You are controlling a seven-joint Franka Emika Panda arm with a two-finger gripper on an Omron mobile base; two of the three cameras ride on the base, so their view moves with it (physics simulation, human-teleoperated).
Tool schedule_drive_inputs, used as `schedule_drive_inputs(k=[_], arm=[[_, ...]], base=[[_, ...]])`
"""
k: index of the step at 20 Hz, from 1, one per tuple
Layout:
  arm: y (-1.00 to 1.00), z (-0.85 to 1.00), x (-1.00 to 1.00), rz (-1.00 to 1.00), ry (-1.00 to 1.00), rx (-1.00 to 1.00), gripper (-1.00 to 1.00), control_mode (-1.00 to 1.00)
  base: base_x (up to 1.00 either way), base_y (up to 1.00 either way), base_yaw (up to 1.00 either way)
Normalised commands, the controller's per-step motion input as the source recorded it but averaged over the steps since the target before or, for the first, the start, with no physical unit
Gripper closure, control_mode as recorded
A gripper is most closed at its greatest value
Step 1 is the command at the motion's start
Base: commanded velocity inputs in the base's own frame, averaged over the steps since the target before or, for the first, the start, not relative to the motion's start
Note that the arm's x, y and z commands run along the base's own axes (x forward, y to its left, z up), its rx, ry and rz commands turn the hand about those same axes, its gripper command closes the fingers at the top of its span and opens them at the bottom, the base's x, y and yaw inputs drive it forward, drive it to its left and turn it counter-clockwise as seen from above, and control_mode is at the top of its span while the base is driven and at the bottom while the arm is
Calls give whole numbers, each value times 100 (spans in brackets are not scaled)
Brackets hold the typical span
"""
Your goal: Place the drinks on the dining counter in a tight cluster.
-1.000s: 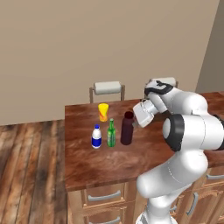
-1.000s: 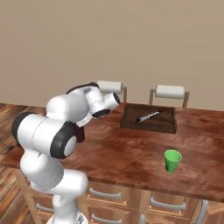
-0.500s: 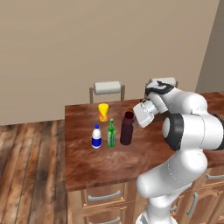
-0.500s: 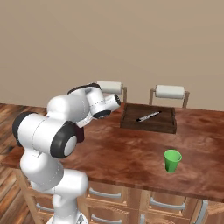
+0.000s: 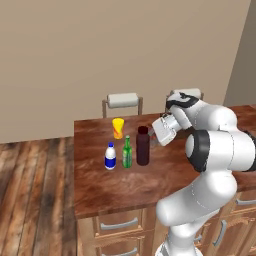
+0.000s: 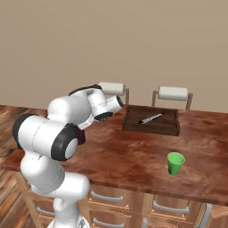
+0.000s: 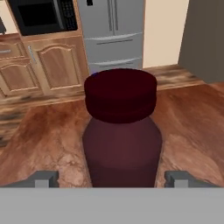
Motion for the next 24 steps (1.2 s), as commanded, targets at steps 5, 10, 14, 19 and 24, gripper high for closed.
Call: schedule_drive_inputs(k=[5,10,14,19,24], arm=[[0,0,0,0,0,0,-100,-100],[-8,0,-2,-2,-1,0,-100,-100],[-30,14,-18,-14,-3,0,-100,-100],[-37,51,-4,-25,1,0,-100,-100],[-38,60,0,-31,12,-6,-100,-100]], base=[[0,0,0],[0,0,0],[0,0,0],[0,0,0],[0,0,0]])
